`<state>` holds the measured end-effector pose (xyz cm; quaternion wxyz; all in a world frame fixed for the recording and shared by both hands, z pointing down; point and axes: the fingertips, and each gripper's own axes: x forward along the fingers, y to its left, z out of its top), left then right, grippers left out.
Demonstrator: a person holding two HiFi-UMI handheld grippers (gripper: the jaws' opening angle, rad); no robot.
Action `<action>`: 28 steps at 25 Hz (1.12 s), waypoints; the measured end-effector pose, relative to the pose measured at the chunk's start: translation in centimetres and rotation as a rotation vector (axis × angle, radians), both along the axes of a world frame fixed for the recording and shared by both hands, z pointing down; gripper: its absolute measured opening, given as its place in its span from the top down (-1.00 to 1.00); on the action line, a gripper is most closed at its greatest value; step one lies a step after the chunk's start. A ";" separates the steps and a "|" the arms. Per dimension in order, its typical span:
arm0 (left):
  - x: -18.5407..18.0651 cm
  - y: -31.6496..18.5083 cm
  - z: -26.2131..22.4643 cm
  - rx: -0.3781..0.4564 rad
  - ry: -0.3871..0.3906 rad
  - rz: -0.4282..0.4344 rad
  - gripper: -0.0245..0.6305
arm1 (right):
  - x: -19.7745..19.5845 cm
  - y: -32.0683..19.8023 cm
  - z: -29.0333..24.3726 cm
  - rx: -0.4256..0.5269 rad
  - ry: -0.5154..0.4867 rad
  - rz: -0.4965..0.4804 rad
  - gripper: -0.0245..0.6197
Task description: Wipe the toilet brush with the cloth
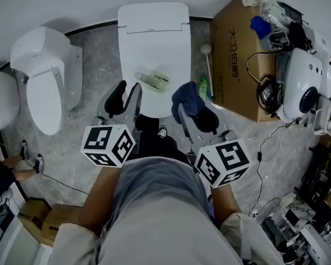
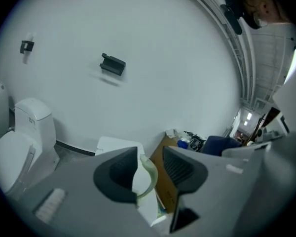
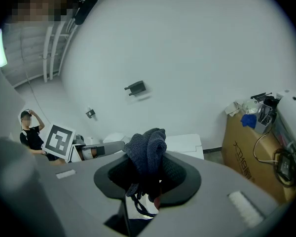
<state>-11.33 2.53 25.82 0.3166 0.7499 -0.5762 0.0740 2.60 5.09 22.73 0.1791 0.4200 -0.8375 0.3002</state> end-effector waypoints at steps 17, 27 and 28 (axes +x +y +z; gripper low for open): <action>-0.1 -3.6 4.3 -0.075 0.116 0.099 0.93 | -2.9 -7.5 4.7 -0.100 0.039 -0.036 0.57; 0.0 -3.1 4.7 -0.053 0.127 0.028 0.93 | -3.2 -9.2 9.0 -0.224 -0.011 -0.144 0.57; 0.1 -3.2 4.6 -0.053 0.127 0.021 0.93 | -3.4 -9.5 9.5 -0.238 -0.010 -0.166 0.57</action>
